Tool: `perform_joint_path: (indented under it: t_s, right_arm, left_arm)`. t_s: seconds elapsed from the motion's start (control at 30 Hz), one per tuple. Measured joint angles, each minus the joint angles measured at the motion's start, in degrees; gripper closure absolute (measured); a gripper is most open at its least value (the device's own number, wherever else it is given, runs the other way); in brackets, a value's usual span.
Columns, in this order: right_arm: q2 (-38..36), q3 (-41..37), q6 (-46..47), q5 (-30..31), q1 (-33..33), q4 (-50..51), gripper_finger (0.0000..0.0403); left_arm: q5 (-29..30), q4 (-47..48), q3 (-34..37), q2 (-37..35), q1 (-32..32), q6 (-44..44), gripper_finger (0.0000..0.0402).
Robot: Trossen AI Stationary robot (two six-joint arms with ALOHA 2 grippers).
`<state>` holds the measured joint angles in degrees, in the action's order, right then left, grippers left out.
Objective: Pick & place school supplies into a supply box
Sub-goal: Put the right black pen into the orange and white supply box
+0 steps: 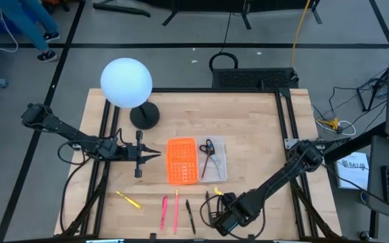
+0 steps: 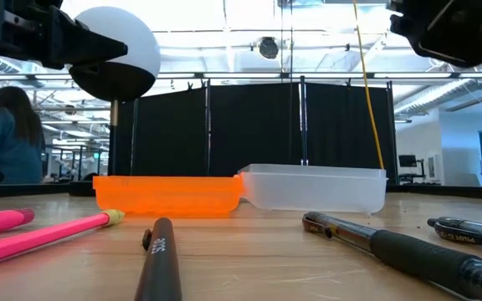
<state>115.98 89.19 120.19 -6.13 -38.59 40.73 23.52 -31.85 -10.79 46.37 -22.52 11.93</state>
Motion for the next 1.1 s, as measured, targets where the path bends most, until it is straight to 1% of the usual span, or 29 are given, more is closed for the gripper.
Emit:
perform_joint_path:
  t_s: [0.13,0.3,0.43,0.53,0.67,0.73,0.83,1.1]
  right_arm:
    - [0.92,-0.72,0.22,0.01,0.04,-1.07,0.0189]
    - [3.73,-0.72,-2.33,-0.23,1.01,-2.11,0.0192]
    - [6.41,-0.46,-4.74,-4.9,2.09,-2.82,0.0193]
    - [8.45,-0.44,-6.21,-8.42,2.72,-1.04,0.0193]
    - [9.53,-0.49,-8.86,-9.89,2.71,3.55,0.0202]
    - [9.51,-0.55,-10.36,-8.91,2.65,5.34,0.0215]
    - [9.35,-0.59,-12.79,-7.16,2.51,6.16,0.0248]
    - [9.31,-0.64,-18.04,-4.31,2.58,6.39,0.0361]
  left_arm:
    - [0.06,0.06,0.0,0.0,0.0,-0.01,0.036]
    - [0.06,0.34,0.0,0.0,0.0,-0.46,0.036]
    - [0.06,0.41,0.0,0.0,0.0,-1.92,0.036]
    - [0.06,0.46,0.0,0.0,0.0,-2.64,0.036]
    - [0.03,1.06,0.0,0.0,0.0,-3.46,0.036]
    - [0.03,1.49,0.0,0.0,0.0,-3.75,0.036]
    - [0.03,1.96,0.0,0.0,0.0,-4.59,0.036]
    - [-0.01,2.16,0.0,0.0,0.0,-5.45,0.036]
